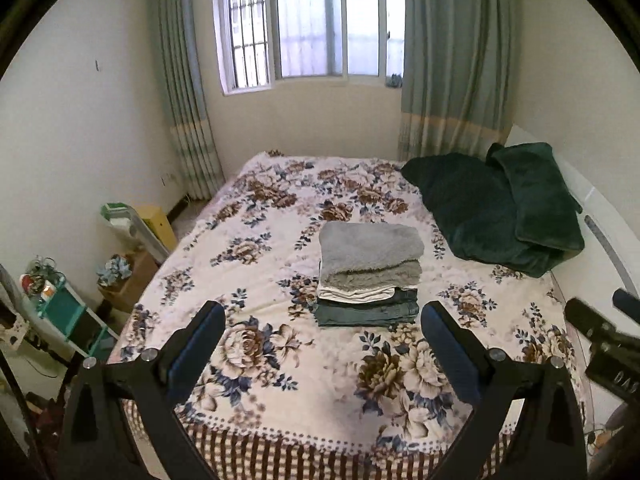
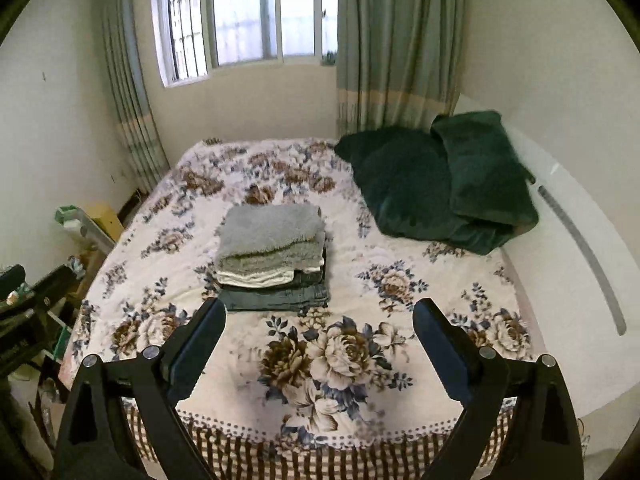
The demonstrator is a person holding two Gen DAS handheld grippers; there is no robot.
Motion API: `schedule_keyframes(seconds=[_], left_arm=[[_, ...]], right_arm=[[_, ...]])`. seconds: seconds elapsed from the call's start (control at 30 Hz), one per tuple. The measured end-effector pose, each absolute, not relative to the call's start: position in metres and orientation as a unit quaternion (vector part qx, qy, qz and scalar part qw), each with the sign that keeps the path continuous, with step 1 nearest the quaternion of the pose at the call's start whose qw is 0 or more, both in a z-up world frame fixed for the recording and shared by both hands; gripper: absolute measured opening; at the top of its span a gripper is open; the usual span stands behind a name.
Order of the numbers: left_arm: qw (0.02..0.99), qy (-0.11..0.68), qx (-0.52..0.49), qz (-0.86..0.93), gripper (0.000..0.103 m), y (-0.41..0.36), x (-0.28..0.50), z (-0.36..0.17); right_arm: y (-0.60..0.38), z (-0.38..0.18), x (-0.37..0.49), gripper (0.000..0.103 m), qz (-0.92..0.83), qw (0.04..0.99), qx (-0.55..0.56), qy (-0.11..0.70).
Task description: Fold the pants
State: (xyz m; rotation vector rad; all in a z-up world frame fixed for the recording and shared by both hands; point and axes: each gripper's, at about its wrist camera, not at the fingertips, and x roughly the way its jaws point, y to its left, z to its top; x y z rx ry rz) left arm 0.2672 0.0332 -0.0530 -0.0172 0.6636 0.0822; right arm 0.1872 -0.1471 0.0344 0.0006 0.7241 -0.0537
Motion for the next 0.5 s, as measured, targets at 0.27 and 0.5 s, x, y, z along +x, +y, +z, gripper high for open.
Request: schedule_keyframes(seconds=[0.27, 0.5], left_arm=[[0.953, 0.300, -0.008, 0.039, 0.100, 0.034, 0.191, -0.014], [0.953, 0.300, -0.008, 0.039, 0.100, 0.044, 0.153, -0.008]], right_arm=[[-0.142, 0.103, 0.081, 0.097, -0.006, 0.947, 0.005, 0.320], [-0.123, 0.121, 0.025, 0.097, 0.011, 0.946, -0.003, 0.324]])
